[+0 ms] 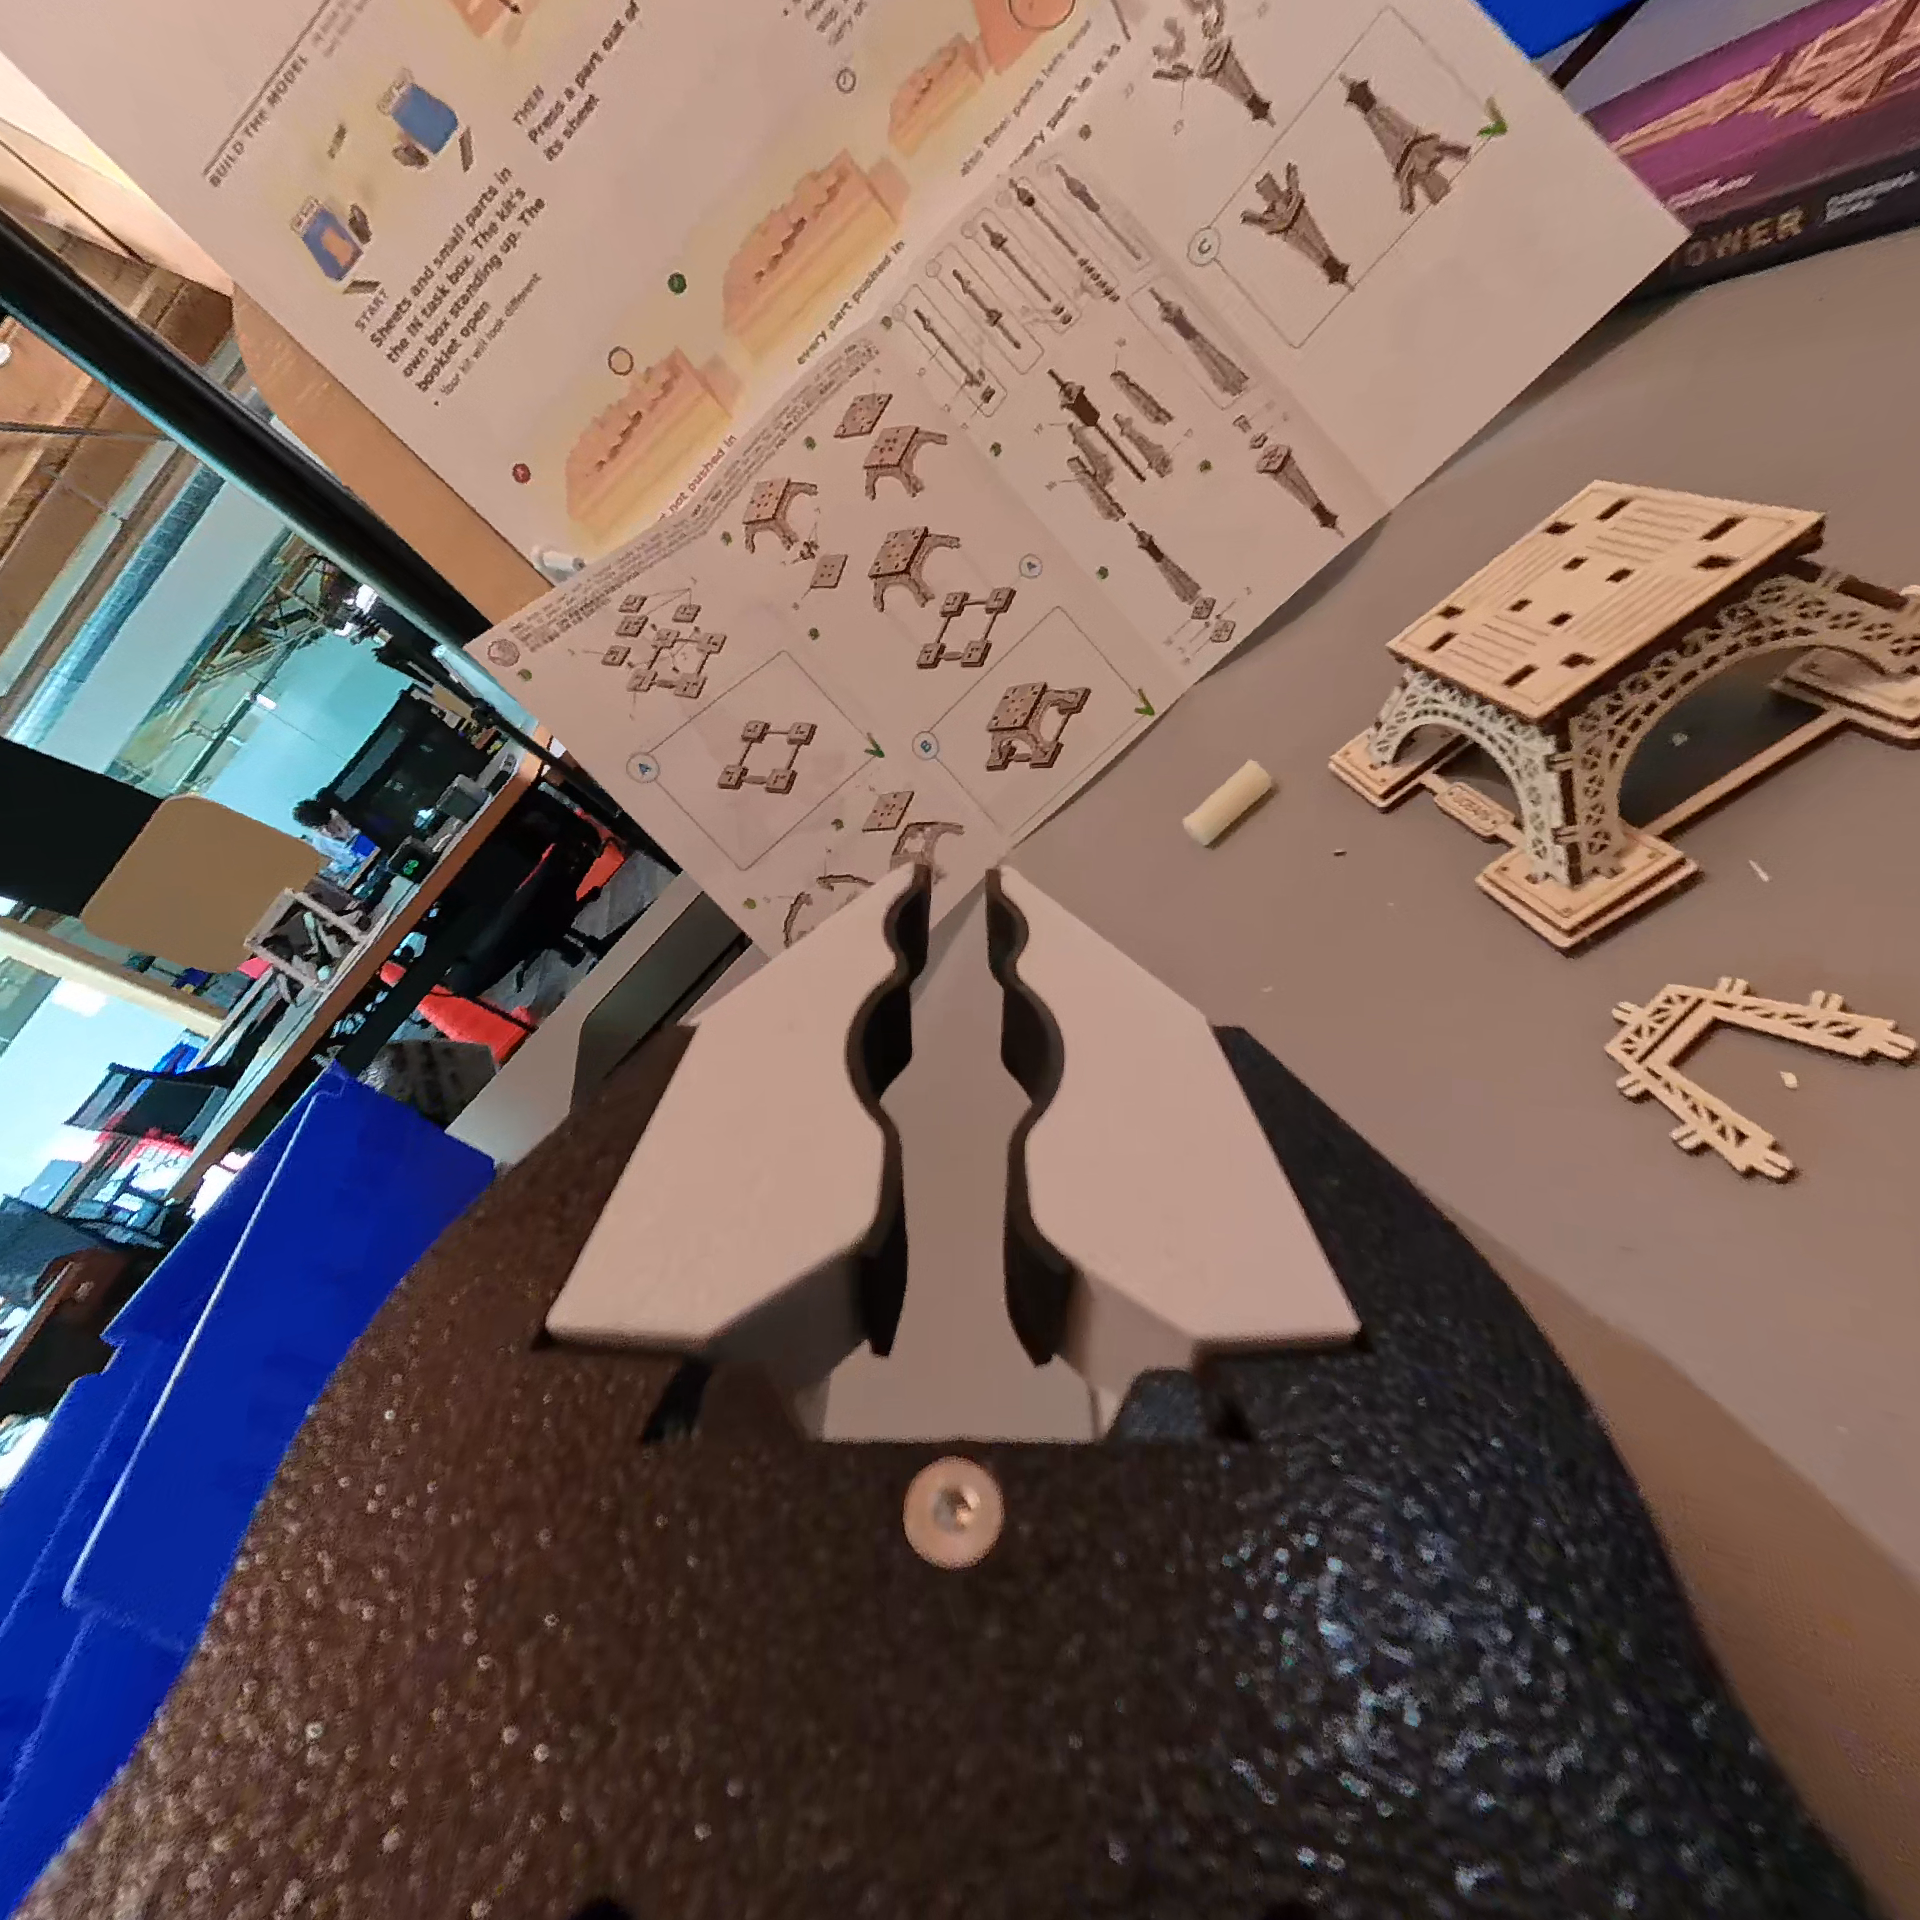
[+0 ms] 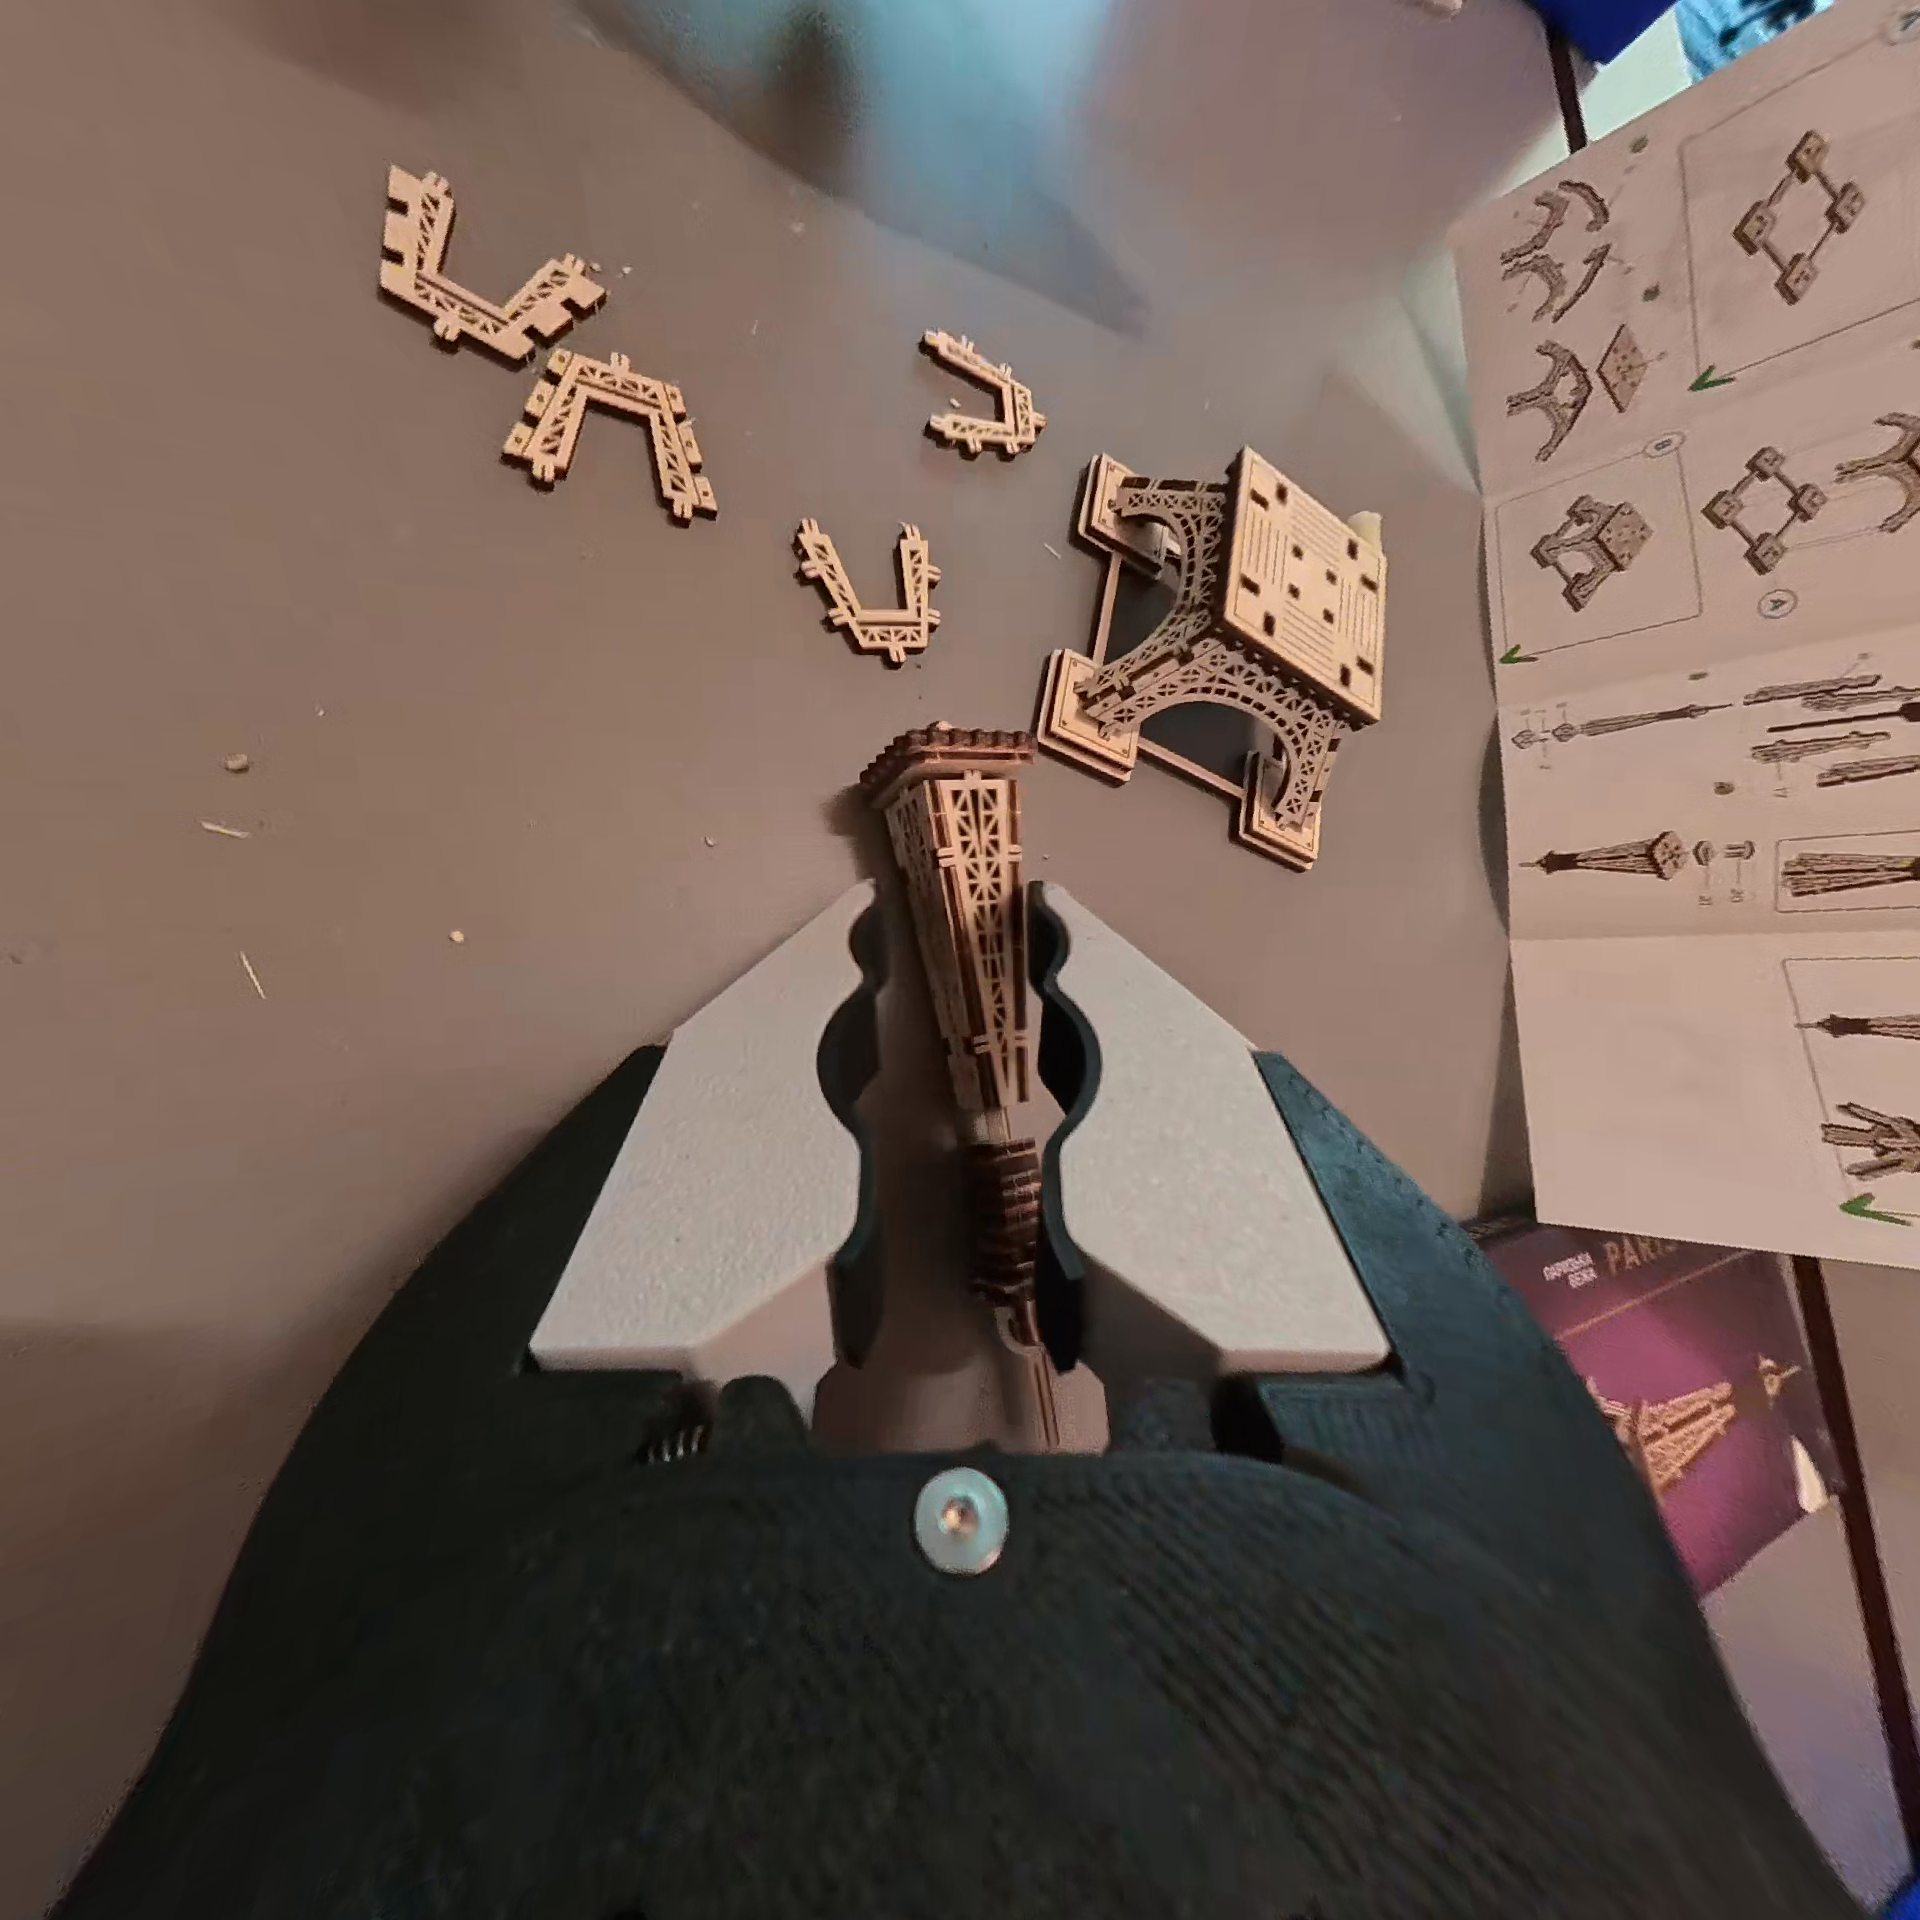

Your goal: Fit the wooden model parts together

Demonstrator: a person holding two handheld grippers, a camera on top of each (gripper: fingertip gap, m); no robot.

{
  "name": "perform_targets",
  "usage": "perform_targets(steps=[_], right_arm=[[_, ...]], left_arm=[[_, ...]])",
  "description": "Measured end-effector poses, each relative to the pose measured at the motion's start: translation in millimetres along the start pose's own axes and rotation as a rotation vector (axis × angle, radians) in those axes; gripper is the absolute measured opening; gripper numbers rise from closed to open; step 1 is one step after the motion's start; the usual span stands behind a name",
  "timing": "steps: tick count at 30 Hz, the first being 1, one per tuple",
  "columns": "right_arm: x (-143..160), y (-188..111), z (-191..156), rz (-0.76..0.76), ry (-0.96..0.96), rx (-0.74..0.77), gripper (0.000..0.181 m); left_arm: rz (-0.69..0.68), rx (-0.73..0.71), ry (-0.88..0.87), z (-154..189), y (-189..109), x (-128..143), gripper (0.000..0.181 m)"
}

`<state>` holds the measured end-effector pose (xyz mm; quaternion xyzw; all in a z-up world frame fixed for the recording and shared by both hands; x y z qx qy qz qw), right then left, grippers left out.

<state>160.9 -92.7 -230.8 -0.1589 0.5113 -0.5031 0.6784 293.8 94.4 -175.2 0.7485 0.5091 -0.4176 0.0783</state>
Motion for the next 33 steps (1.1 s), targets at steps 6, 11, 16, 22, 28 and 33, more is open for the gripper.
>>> perform_targets(steps=[6,11,16,22,28,33], right_arm=[[3,-1,0,0.019,-0.052,0.053,0.020],[8,-4,1,0.023,-0.064,0.089,0.020],[11,-4,5,0.017,-0.084,0.130,0.020],[12,-5,4,0.037,-0.081,0.120,0.020],[12,-8,6,0.084,-0.051,0.108,0.020],[0,-22,13,0.233,0.040,0.106,0.019]], left_arm=[[-0.014,0.030,-0.027,-3,-5,-4,0.007],[0.014,0.319,-0.117,25,-4,-6,0.000],[-0.011,0.294,-0.126,22,-2,-3,0.000],[-0.115,0.193,-0.018,22,4,7,0.000],[-0.120,0.178,0.030,25,4,5,0.001],[-0.119,0.136,0.024,17,3,6,0.000]])
Point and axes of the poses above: each gripper's, where its closed fingertips meet, y out along the fingers, x out of its underside, z = x × y across the jaws, the point moved 4 cm from there along -y, back along the fingers, and after that the axes turned 10 degrees about -z, right-handed, at the moved point
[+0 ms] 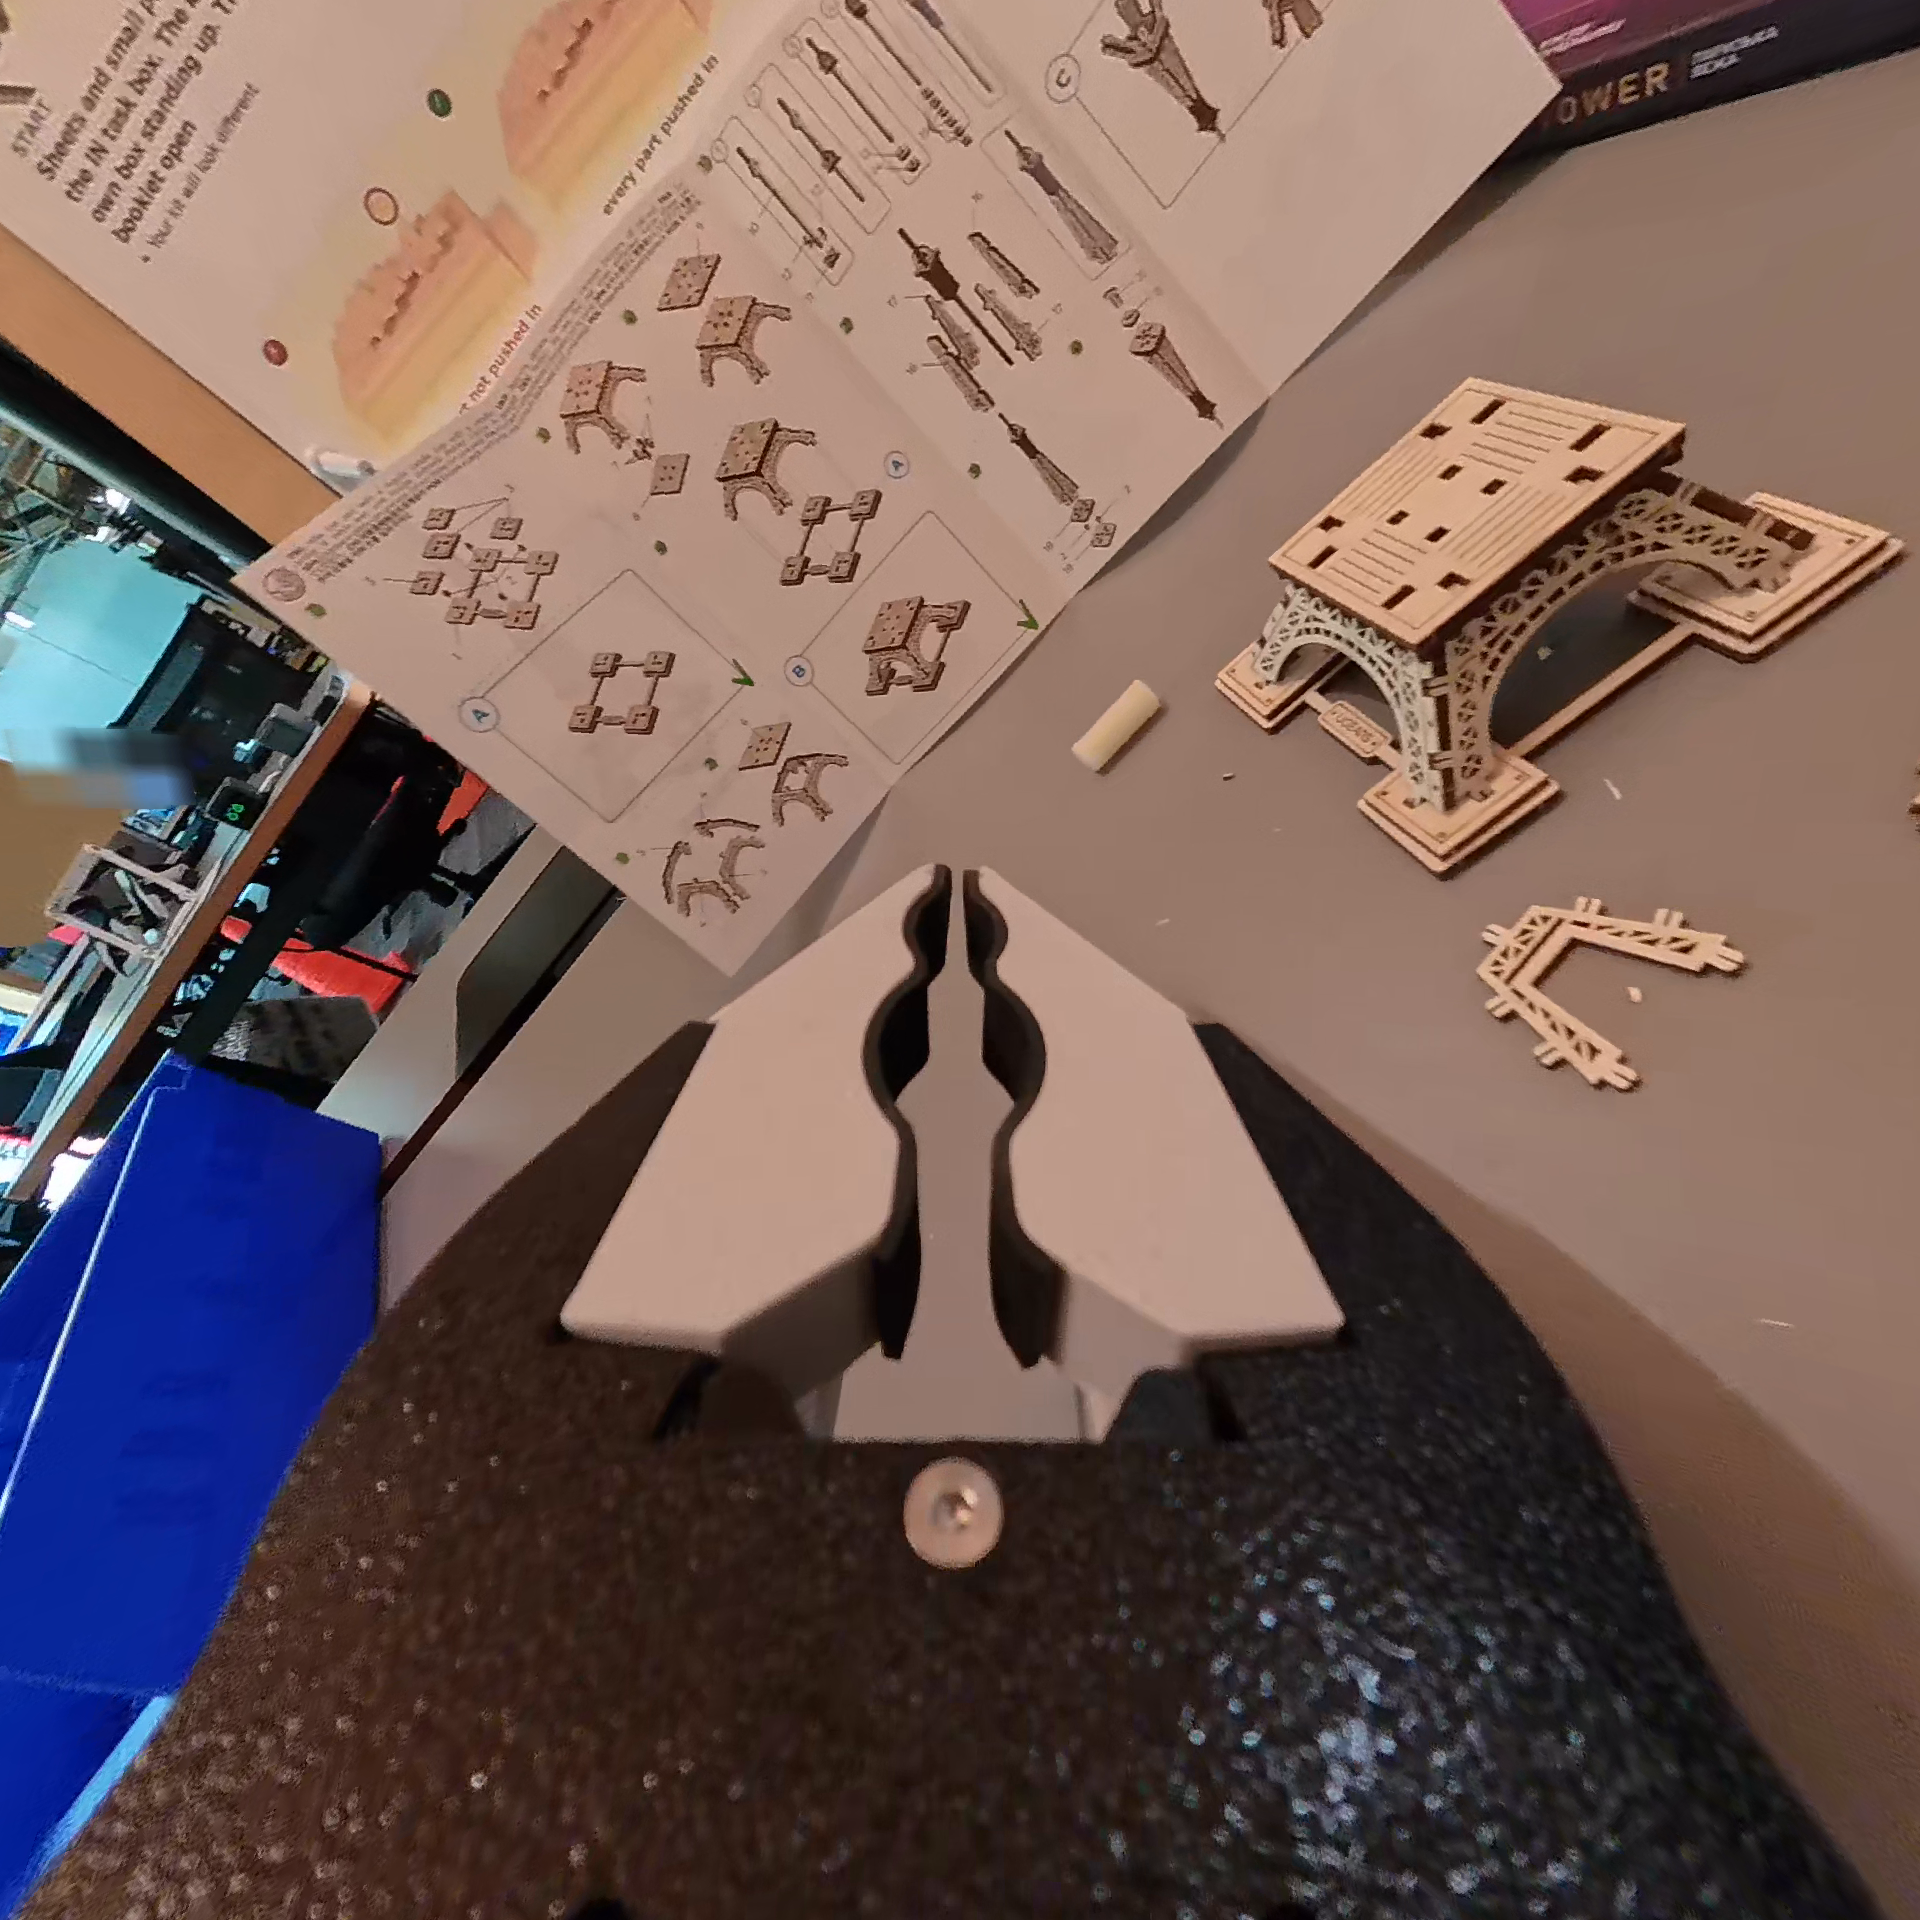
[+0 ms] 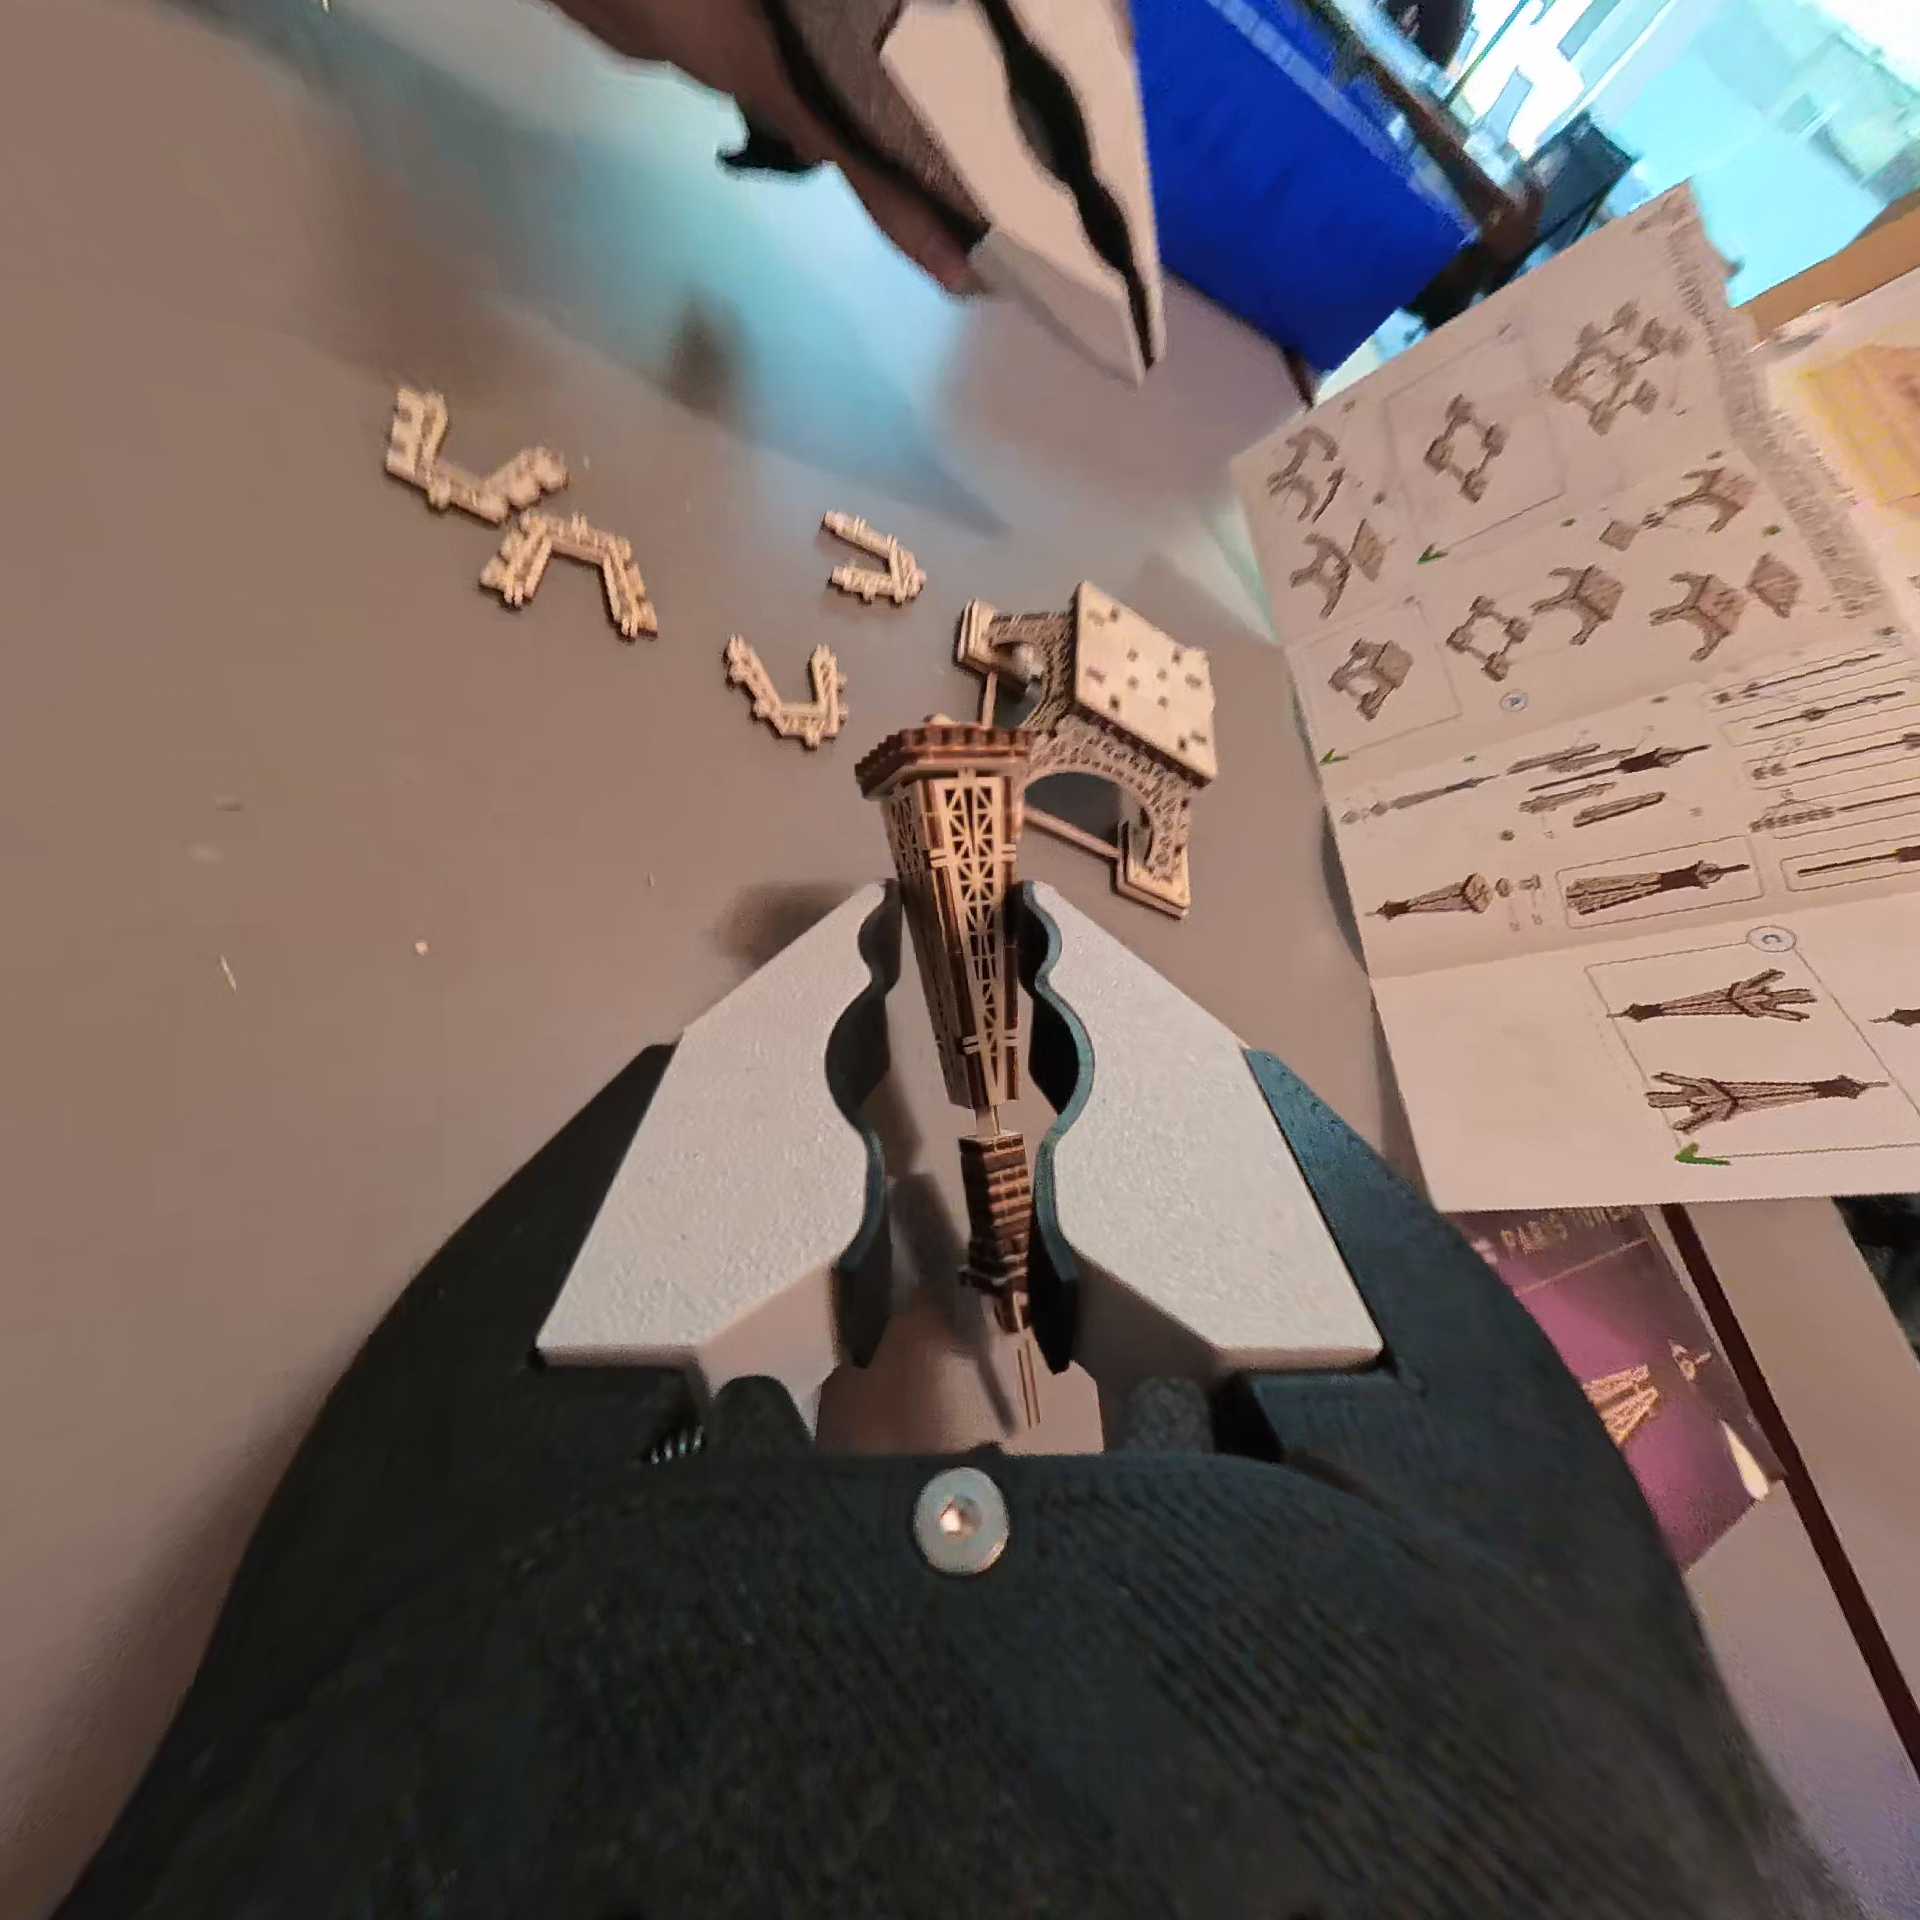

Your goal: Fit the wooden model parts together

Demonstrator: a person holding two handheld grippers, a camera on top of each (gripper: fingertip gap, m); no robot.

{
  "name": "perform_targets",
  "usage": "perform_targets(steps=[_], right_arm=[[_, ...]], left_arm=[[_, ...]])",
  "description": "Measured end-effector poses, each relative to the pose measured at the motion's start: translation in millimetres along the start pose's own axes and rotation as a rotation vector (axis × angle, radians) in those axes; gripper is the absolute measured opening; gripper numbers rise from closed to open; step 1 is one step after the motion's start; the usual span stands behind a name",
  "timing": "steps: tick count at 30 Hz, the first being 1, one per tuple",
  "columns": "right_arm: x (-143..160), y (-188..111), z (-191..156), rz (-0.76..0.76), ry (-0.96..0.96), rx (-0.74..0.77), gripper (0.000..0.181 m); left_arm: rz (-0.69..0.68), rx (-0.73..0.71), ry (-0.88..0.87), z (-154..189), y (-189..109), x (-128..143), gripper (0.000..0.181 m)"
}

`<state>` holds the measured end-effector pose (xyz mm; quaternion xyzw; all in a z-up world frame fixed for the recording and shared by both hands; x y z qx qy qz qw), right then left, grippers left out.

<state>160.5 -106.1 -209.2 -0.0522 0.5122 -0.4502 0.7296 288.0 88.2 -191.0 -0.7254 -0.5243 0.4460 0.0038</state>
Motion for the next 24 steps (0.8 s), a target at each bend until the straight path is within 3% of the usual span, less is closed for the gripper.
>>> perform_targets(steps=[6,9,24], right_arm=[[-20,-15,12,0.211,0.114,0.033,0.019],[-20,-17,19,0.242,0.138,0.079,0.019],[10,8,6,-0.212,-0.213,0.158,0.019]], left_arm=[[0.014,-0.027,-0.018,-6,-3,-1,0.000],[0.017,-0.026,-0.018,-5,-3,-2,0.000],[0.011,-0.003,0.001,0,-1,-2,0.000]])
Point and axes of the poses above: each gripper's, where its closed fingertips meet, y out along the fingers, x out of its underside, z = x × y across the jaws, the point moved 4 cm from there along -y, back along the fingers, and after that the axes turned 10 degrees about -z, right-handed, at the moved point
